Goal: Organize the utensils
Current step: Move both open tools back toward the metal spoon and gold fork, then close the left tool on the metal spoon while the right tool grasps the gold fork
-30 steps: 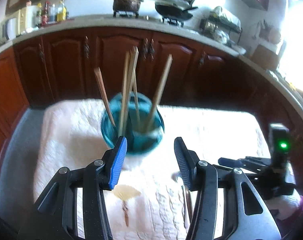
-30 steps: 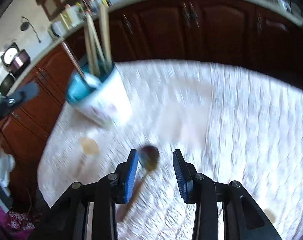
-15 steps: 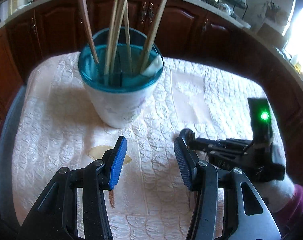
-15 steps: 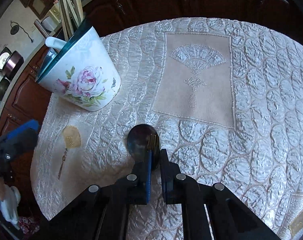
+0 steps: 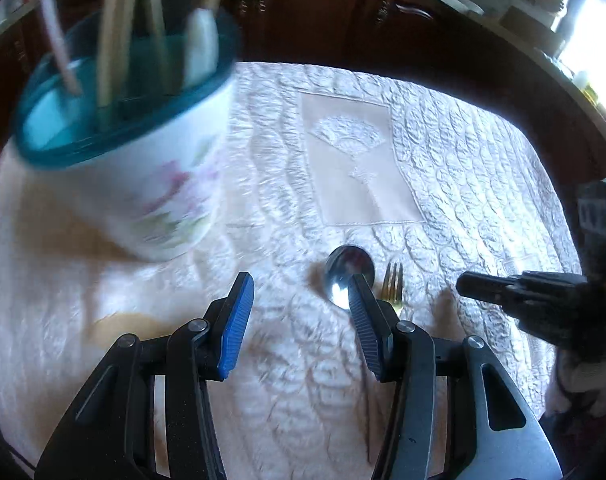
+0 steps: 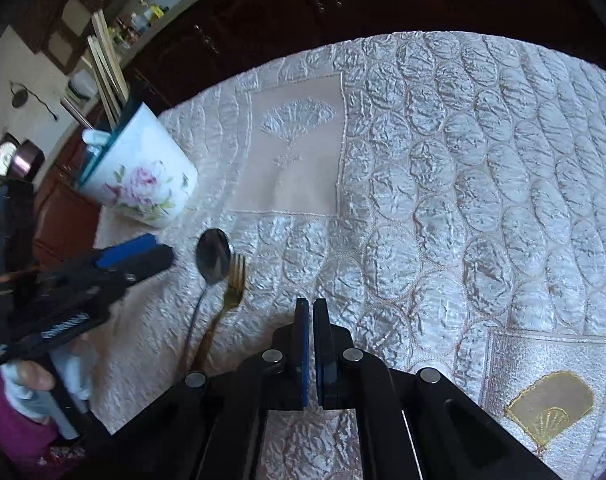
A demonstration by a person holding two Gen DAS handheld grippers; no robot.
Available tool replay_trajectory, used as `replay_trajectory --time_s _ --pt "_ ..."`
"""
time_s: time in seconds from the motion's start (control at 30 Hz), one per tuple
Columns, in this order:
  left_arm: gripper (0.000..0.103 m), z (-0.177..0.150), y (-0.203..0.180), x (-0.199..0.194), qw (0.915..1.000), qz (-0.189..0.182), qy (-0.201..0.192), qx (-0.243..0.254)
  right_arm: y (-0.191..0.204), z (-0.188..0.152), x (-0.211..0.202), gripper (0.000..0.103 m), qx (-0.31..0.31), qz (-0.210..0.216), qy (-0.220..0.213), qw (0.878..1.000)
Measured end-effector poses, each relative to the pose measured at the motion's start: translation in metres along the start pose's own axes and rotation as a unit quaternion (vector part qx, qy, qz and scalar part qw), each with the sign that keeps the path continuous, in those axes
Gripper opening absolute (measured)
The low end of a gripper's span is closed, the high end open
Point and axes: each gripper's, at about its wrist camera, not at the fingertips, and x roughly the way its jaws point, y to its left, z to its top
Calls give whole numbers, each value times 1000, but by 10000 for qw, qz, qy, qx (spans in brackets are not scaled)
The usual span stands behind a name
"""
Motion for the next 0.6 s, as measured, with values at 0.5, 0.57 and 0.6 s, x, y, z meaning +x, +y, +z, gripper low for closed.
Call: replay_trajectory --time_s 0.5,0.57,0.6 --pt "6 13 -11 35 9974 -438 386 425 24 8 17 19 -178 386 94 9991" --pt "4 8 -5 29 9978 -410 357 380 33 13 27 26 -260 460 139 9985" --pt "4 4 -1 24 9981 -377 350 346 37 15 32 26 -336 514 181 9980"
